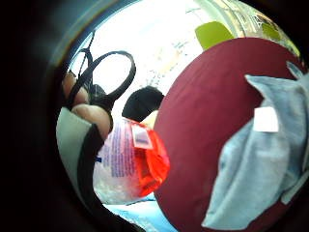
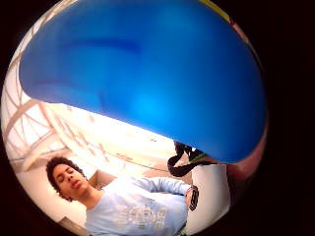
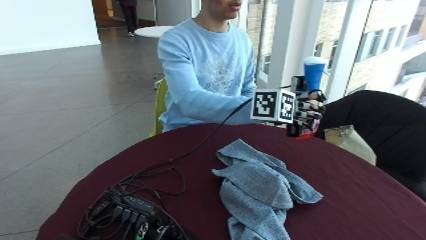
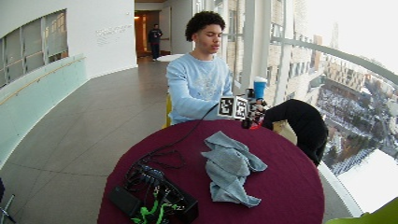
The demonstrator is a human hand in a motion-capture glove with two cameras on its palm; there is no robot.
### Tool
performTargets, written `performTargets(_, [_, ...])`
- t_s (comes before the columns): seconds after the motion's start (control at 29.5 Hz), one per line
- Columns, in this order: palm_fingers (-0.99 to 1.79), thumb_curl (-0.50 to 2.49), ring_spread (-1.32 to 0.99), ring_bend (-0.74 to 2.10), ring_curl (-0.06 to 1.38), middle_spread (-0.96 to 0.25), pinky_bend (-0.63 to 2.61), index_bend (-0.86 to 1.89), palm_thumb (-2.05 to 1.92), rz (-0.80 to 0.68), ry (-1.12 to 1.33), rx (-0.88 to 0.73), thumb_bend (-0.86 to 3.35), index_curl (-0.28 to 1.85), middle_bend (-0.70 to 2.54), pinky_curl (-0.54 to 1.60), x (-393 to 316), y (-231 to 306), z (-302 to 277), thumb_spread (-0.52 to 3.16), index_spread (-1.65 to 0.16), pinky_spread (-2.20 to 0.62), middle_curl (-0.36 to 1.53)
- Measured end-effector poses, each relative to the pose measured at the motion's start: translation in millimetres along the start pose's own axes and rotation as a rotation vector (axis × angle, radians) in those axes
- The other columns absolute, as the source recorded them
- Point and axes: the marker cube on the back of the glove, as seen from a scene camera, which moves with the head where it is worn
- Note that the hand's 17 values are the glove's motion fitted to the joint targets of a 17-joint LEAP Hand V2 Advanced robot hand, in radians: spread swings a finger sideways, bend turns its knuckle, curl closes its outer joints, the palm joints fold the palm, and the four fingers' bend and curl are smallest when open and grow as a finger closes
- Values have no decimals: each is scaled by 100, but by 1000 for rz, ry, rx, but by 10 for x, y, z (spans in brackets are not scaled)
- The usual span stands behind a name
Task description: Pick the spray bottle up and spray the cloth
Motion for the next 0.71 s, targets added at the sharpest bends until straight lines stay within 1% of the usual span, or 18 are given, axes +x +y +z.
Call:
performTargets(0.17, [110, 47, -9, 51, 39, -9, 49, 11, 81, -15, 4, -23, -3, 24, 31, 38, 128, -137, 419, 95, -27, -14, 45])
performTargets(0.3, [109, 46, -9, 50, 39, -9, 47, 10, 82, -2, 15, -46, -3, 24, 30, 38, 237, -191, 630, 96, -27, -13, 45])
performTargets(0.51, [109, 44, -9, 49, 39, -9, 45, 10, 82, 20, 28, -67, -3, 24, 29, 38, 368, -178, 772, 96, -27, -12, 45])
performTargets(0.71, [109, 43, -9, 49, 39, -9, 44, 9, 82, 10, 36, -74, -2, 24, 29, 38, 426, -133, 812, 96, -27, -12, 45])
